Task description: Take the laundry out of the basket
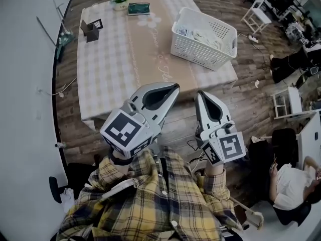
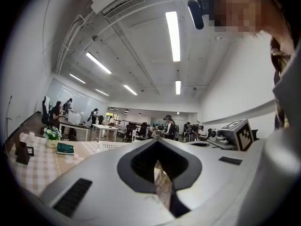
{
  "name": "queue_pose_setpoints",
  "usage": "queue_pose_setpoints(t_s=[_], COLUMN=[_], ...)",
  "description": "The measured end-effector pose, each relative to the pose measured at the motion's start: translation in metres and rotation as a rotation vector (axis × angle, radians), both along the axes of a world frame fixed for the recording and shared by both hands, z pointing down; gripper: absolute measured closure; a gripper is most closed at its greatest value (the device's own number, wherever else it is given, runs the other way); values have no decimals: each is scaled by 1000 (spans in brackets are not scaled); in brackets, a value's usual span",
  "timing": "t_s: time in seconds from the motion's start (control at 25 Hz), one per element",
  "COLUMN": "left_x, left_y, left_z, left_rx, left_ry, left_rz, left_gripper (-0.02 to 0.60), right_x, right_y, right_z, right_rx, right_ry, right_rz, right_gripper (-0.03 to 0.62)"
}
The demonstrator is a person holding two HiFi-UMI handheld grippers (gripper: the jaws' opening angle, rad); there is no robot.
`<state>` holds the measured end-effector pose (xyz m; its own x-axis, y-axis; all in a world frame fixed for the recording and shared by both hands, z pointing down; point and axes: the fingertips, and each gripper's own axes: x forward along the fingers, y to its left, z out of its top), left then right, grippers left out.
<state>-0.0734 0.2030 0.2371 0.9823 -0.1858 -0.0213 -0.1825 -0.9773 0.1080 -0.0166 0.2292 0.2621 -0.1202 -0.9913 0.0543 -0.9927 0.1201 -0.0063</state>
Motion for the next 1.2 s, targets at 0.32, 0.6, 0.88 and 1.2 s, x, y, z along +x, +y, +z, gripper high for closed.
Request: queue_pose_setpoints(t_s=[0.32,0.6,0.88,1.2], left_x=[9,32,69,137], left_y=[-33,-60,-97,-167], left_z=[13,20,25,24], left_rx=[-20,-35,-35,-33], left_ry=[-19,-22,-29,-27], left_rz=[35,48,31,-33], left_gripper=[571,571,571,571], right_x=[22,48,89,168], right_y=[-23,-44,-85,-157], right_z=[13,19,17,14], right_rx=[-21,-37,-32,-35], right_ry=[-21,-24,-9,-2], right_rz=[82,114,99,60], right_gripper=[585,585,585,583])
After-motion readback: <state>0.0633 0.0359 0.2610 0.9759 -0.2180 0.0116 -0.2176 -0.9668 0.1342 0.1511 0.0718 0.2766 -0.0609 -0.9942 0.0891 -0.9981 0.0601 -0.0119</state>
